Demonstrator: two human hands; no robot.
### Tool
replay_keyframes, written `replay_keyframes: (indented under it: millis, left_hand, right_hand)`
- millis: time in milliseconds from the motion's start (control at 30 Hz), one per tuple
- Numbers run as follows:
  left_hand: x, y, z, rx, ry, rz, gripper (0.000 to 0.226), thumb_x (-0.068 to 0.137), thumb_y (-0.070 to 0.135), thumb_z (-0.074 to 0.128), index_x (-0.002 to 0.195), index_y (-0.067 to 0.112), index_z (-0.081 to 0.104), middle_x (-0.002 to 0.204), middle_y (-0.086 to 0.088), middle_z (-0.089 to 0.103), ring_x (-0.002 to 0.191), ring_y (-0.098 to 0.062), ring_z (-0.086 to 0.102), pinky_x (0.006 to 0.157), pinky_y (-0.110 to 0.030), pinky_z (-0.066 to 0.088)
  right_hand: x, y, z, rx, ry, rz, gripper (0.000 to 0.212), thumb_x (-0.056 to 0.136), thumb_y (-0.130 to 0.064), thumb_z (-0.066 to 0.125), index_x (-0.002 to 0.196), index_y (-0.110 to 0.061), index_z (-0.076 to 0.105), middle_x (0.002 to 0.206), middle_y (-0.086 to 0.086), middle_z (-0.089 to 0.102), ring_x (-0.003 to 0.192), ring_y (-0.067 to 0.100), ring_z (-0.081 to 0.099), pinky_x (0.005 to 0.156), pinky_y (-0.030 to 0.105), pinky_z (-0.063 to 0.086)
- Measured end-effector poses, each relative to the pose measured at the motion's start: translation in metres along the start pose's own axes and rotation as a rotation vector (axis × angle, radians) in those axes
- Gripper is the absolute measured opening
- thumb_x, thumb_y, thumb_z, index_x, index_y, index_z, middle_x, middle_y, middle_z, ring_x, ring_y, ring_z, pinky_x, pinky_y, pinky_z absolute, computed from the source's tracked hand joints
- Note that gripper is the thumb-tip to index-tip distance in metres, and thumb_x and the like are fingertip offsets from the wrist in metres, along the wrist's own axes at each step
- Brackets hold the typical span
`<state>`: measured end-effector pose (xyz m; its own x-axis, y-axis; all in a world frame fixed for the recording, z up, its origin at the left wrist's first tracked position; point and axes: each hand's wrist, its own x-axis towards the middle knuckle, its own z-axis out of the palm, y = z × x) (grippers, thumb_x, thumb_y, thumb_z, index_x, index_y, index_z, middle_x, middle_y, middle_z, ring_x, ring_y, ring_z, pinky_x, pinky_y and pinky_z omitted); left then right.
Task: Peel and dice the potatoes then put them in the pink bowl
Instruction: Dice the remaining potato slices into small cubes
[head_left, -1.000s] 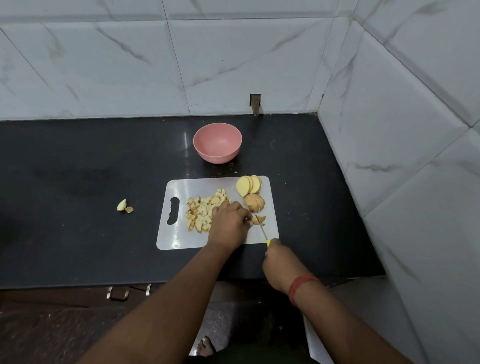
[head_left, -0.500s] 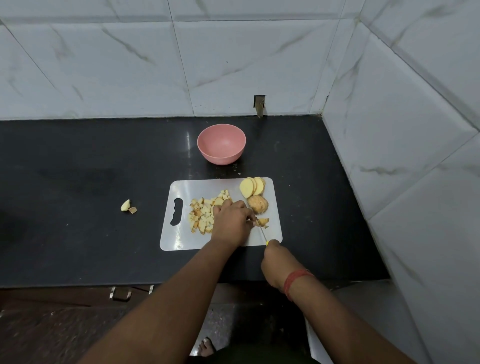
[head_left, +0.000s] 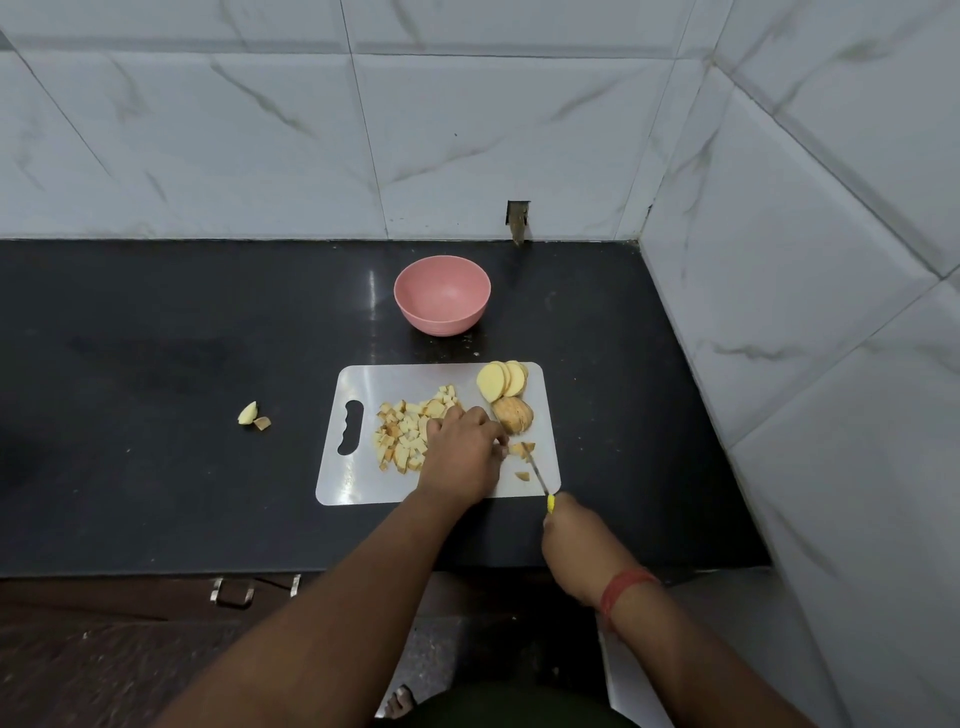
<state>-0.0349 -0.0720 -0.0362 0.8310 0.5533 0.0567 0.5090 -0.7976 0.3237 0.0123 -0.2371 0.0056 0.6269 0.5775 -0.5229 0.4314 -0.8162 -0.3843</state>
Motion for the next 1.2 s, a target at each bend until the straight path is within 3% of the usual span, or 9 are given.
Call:
replay_keyframes:
  millis: [133, 233, 333, 500, 733, 900, 1200]
  left_hand:
    - [-0.010, -0.003, 0.001, -0.003, 0.075, 0.130, 0.022, 0.094, 0.036, 0.056, 0.111, 0.025, 0.064, 0.107, 0.006, 0.057, 0.103, -0.020, 0.046, 0.085, -0.038, 0.029]
    - [-0.014, -0.002, 0.002, 0.014, 0.036, 0.296, 0.022, 0.091, 0.040, 0.059, 0.105, 0.025, 0.066, 0.104, 0.005, 0.055, 0.100, -0.020, 0.045, 0.085, -0.041, 0.033]
    - [-0.014, 0.000, 0.005, 0.073, 0.001, 0.345, 0.021, 0.092, 0.037, 0.059, 0.104, 0.024, 0.070, 0.100, 0.002, 0.056, 0.097, -0.022, 0.048, 0.083, -0.042, 0.034]
    - [-0.013, 0.004, 0.002, 0.058, -0.028, 0.258, 0.024, 0.098, 0.033, 0.051, 0.111, 0.023, 0.069, 0.108, 0.002, 0.059, 0.104, -0.021, 0.047, 0.089, -0.040, 0.031]
    - [-0.011, 0.008, 0.003, 0.053, -0.041, 0.182, 0.022, 0.099, 0.032, 0.049, 0.104, 0.022, 0.068, 0.106, 0.003, 0.059, 0.103, -0.020, 0.050, 0.089, -0.040, 0.032]
    - [-0.009, 0.008, 0.004, -0.017, -0.028, 0.069, 0.016, 0.097, 0.035, 0.059, 0.103, 0.026, 0.071, 0.106, 0.008, 0.062, 0.105, -0.018, 0.049, 0.084, -0.036, 0.026]
    - [-0.007, 0.010, 0.002, -0.038, -0.017, 0.031, 0.015, 0.096, 0.036, 0.060, 0.099, 0.028, 0.073, 0.104, 0.011, 0.064, 0.103, -0.018, 0.049, 0.082, -0.035, 0.025]
  right_hand:
    - [0.004, -0.003, -0.012, 0.137, 0.096, 0.001, 0.016, 0.101, -0.018, 0.037, 0.107, -0.008, 0.048, 0.103, 0.011, 0.061, 0.089, 0.025, 0.061, 0.069, 0.028, 0.044]
    - [0.005, -0.003, -0.009, 0.169, 0.105, -0.006, 0.016, 0.101, -0.019, 0.036, 0.105, -0.008, 0.047, 0.101, 0.012, 0.061, 0.086, 0.026, 0.060, 0.067, 0.029, 0.043]
    - [0.005, -0.002, -0.007, 0.192, 0.118, -0.013, 0.017, 0.102, -0.020, 0.036, 0.105, -0.008, 0.047, 0.098, 0.011, 0.060, 0.083, 0.024, 0.059, 0.064, 0.029, 0.041]
    - [0.008, -0.001, -0.009, 0.214, 0.144, -0.006, 0.017, 0.102, -0.021, 0.037, 0.105, -0.008, 0.047, 0.097, 0.011, 0.059, 0.084, 0.024, 0.060, 0.066, 0.031, 0.045]
    - [0.008, 0.002, -0.005, 0.138, 0.143, -0.046, 0.016, 0.103, -0.020, 0.037, 0.106, -0.008, 0.046, 0.100, 0.012, 0.062, 0.085, 0.025, 0.061, 0.070, 0.034, 0.049]
    - [0.004, 0.003, 0.008, 0.024, 0.060, -0.021, 0.016, 0.099, -0.012, 0.036, 0.112, -0.007, 0.044, 0.105, 0.014, 0.062, 0.092, 0.028, 0.063, 0.071, 0.031, 0.046]
    - [-0.003, 0.005, 0.016, -0.043, 0.048, -0.015, 0.014, 0.098, -0.010, 0.037, 0.110, -0.006, 0.044, 0.108, 0.015, 0.063, 0.097, 0.031, 0.063, 0.068, 0.028, 0.038]
